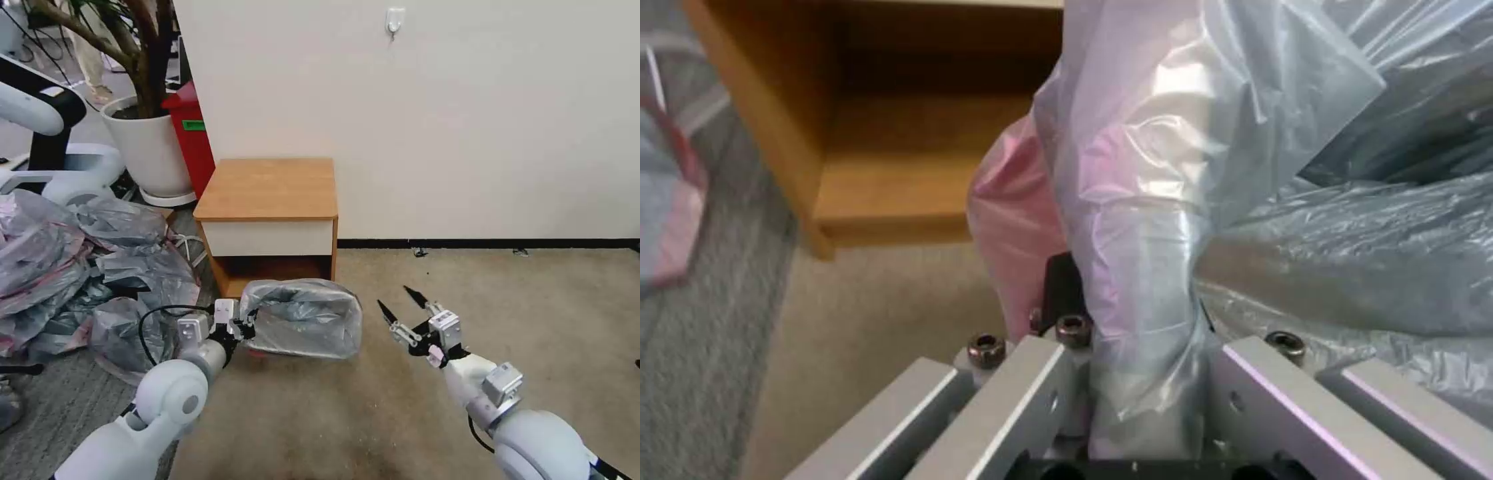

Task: Pick up the garbage bag from the table and place it over the trash can.

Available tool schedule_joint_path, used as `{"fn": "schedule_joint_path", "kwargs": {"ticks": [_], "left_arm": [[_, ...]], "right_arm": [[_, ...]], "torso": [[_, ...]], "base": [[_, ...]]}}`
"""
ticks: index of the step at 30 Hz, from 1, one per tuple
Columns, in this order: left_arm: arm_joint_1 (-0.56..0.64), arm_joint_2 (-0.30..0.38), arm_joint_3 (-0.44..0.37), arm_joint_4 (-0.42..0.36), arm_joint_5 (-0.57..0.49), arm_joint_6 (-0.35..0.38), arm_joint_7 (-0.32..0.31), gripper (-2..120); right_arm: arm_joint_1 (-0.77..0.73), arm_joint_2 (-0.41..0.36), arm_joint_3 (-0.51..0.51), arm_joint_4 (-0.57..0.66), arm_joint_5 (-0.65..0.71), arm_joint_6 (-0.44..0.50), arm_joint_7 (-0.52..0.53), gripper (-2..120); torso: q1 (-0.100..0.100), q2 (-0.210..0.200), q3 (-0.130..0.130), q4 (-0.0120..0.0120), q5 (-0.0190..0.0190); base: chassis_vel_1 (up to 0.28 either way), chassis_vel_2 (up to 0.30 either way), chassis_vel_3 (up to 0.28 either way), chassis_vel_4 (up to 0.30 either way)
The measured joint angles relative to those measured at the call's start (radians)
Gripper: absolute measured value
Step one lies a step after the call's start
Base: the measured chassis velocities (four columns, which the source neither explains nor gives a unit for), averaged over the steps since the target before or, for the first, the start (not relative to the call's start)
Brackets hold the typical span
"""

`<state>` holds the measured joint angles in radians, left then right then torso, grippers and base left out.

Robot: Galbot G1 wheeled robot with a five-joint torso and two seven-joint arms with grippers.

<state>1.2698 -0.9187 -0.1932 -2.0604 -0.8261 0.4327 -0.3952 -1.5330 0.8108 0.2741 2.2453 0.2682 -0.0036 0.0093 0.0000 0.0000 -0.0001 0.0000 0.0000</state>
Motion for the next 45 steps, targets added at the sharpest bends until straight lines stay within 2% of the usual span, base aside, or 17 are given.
{"fn": "schedule_joint_path", "kwargs": {"ticks": [3,5,7,8,11,13,17,18,22,23,27,28,32,45], "left_arm": [[0.000,-0.001,0.032,-0.016,0.076,-0.015,0.002,1],[0.000,-0.002,0.040,-0.022,0.091,-0.017,0.003,1],[-0.001,-0.006,0.065,-0.034,0.133,-0.020,0.003,1],[-0.001,-0.006,0.065,-0.034,0.133,-0.020,0.003,1],[-0.009,-0.011,0.096,-0.036,0.206,-0.027,0.003,1],[-0.013,-0.012,0.103,-0.036,0.228,-0.028,0.003,1],[-0.018,-0.020,0.130,-0.035,0.317,-0.029,-0.004,1],[-0.018,-0.020,0.130,-0.035,0.317,-0.029,-0.004,1],[-0.010,-0.038,0.152,-0.044,0.408,-0.022,-0.015,1],[-0.010,-0.038,0.152,-0.044,0.408,-0.022,-0.015,1],[0.002,-0.047,0.163,-0.046,0.439,-0.022,-0.020,1],[0.002,-0.047,0.163,-0.046,0.439,-0.022,-0.020,1],[0.002,-0.042,0.164,-0.046,0.440,-0.022,-0.020,1],[-0.007,-0.046,0.179,-0.034,0.434,-0.023,-0.020,1]], "right_arm": [[0.029,-0.014,-0.013,-0.002,-0.040,-0.013,-0.065,26],[0.038,-0.018,-0.015,-0.002,-0.049,-0.020,-0.088,23],[0.070,-0.033,-0.031,-0.001,-0.066,-0.054,-0.156,11],[0.070,-0.033,-0.031,-0.001,-0.066,-0.054,-0.156,11],[0.119,-0.051,-0.078,0.008,-0.069,-0.122,-0.196,0],[0.135,-0.057,-0.094,0.011,-0.069,-0.153,-0.203,0],[0.184,-0.065,-0.140,0.020,-0.065,-0.278,-0.212,0],[0.184,-0.065,-0.140,0.020,-0.065,-0.278,-0.212,0],[0.270,-0.046,-0.206,0.025,-0.033,-0.461,-0.204,0],[0.270,-0.046,-0.206,0.025,-0.033,-0.461,-0.204,0],[0.372,-0.014,-0.298,0.017,0.016,-0.596,-0.151,0],[0.372,-0.014,-0.298,0.017,0.016,-0.596,-0.151,0],[0.443,0.020,-0.362,-0.005,0.024,-0.692,-0.138,0],[0.607,0.082,-0.508,-0.171,0.018,-0.714,-0.093,0]], "torso": [[0.000,0.000,0.000,0.0001,0.0001],[0.000,0.000,0.000,0.0001,0.0000],[0.000,0.000,0.000,0.0000,0.0001],[0.000,0.000,0.000,0.0000,0.0001],[0.000,0.000,0.000,0.0001,0.0000],[0.000,0.000,0.000,0.0001,0.0001],[0.000,0.000,0.000,-0.0001,0.0000],[0.000,0.000,0.000,-0.0001,0.0000],[0.000,0.000,0.000,0.0000,0.0000],[0.000,0.000,0.000,0.0000,0.0000],[0.000,0.000,0.000,0.0000,-0.0001],[0.000,0.000,0.000,0.0000,-0.0001],[0.000,0.000,0.000,0.0000,0.0000],[0.000,0.000,0.000,0.0001,0.0000]], "base": [[0.000,0.000,0.000,0.000],[0.000,0.000,0.000,0.000],[0.000,0.000,0.000,0.000],[0.000,0.000,0.000,0.000],[0.000,0.000,0.000,0.000],[0.000,0.000,0.000,0.000],[0.000,0.000,0.000,0.000],[0.000,0.000,0.000,0.000],[0.000,0.000,0.000,0.000],[0.000,0.000,0.000,0.000],[0.000,0.000,0.000,0.000],[0.000,0.000,0.000,0.000],[0.000,0.000,0.000,0.000],[0.000,0.000,0.000,0.000]]}}
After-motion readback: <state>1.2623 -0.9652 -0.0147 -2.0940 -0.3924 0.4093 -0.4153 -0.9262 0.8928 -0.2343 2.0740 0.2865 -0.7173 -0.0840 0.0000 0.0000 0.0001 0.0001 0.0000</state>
